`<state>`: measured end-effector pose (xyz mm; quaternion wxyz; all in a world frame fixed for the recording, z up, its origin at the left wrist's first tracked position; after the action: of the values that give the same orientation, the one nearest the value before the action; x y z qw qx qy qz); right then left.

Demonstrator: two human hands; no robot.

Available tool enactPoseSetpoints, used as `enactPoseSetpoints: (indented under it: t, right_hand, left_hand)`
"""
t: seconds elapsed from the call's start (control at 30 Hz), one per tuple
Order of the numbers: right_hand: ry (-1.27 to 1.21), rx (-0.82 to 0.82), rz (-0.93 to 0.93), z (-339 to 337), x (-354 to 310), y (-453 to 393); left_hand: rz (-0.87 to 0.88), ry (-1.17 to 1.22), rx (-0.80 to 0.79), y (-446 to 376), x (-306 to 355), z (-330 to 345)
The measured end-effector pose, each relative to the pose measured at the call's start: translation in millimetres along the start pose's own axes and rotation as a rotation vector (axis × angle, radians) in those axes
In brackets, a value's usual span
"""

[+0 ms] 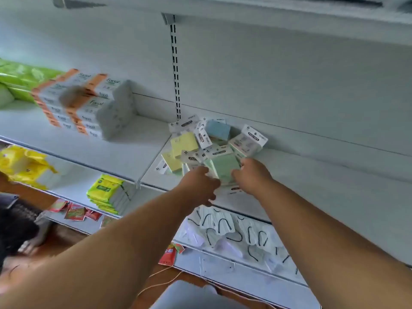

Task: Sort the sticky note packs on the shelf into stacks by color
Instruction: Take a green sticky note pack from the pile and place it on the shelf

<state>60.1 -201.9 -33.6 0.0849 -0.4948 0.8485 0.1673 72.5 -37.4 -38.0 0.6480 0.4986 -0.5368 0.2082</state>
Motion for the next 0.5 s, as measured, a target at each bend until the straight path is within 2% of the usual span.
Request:
enactPoseSetpoints:
  t: [0.13,0.2,0.33,0.5]
  right_hand:
    - [-0.007,0.039,0.056,-4.3,3.6,-13.5]
    - [-0.096,0.05,0.05,-6.7,1.8,-14.7]
    - [-0.511,0.084,0.051,-19.0,4.1,-3.1]
    - [-0.976,0.04,0.068,-27.6,16.1,43.4]
  left_hand:
    - [-0.067,0.0,0.108,-13.8,3.6,-2.4]
    - [-0.074,0.027,0.158,-17.7,3.1,-7.9]
    - [0.028,0.083,0.281,-11.2,12.0,-24.0]
    - [0.2,0.039,0.165,7.6,26.8,-4.7]
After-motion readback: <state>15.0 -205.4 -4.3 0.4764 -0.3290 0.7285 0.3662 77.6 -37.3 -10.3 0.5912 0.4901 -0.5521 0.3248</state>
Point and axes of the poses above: each hand's wrist, its own y-axis away from the middle knuckle, its own z-axis out of the palm, x = y × z, the point moved 9 cm from there along -y, towards the middle knuckle, and after that the axes turned 13 degrees about y, right-handed, at the moved point
